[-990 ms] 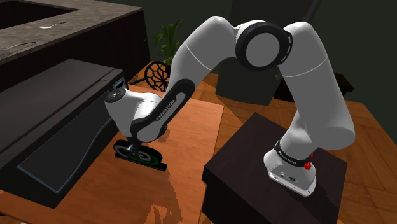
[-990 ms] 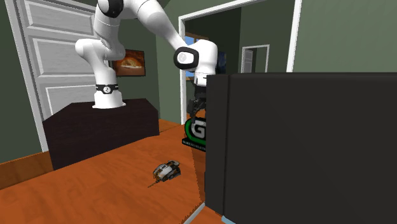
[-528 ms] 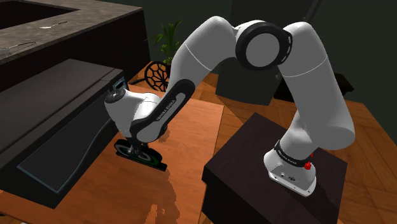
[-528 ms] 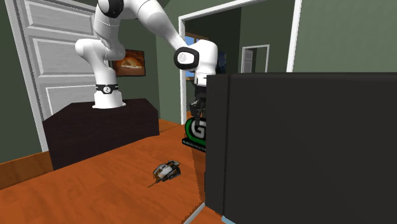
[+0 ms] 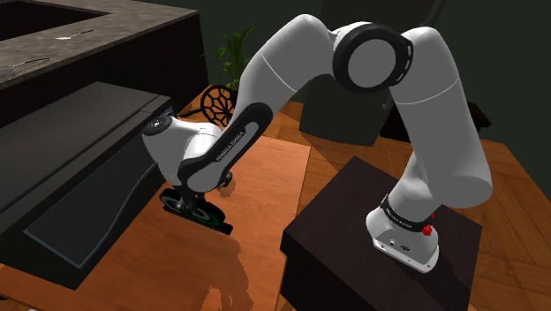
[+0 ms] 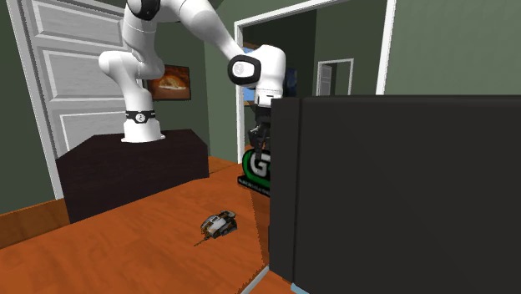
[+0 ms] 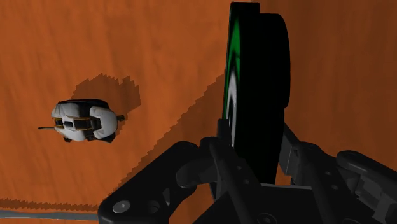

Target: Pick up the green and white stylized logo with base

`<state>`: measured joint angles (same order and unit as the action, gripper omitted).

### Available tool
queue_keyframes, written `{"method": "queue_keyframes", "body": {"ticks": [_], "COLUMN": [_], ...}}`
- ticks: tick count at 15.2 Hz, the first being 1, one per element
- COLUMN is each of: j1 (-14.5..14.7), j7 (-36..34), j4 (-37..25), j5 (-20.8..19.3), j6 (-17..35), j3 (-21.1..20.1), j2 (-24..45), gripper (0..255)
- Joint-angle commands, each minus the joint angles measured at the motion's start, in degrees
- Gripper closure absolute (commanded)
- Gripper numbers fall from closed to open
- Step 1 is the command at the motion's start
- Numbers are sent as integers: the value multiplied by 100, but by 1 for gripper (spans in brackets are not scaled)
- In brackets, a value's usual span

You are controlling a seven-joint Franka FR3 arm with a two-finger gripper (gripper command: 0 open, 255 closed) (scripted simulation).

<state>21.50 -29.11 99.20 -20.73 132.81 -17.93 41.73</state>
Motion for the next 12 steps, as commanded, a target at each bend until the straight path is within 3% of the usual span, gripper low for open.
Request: {"method": "queue_keyframes", "body": {"ticks": [1,12], "j1": [-20,-126], "j7": [16,145], "j4": [32,78], "j5": [38,231], "j6": [-82,-518], "j3": [-37,-190], "j2": [-124,-619], "gripper": [255,255]}}
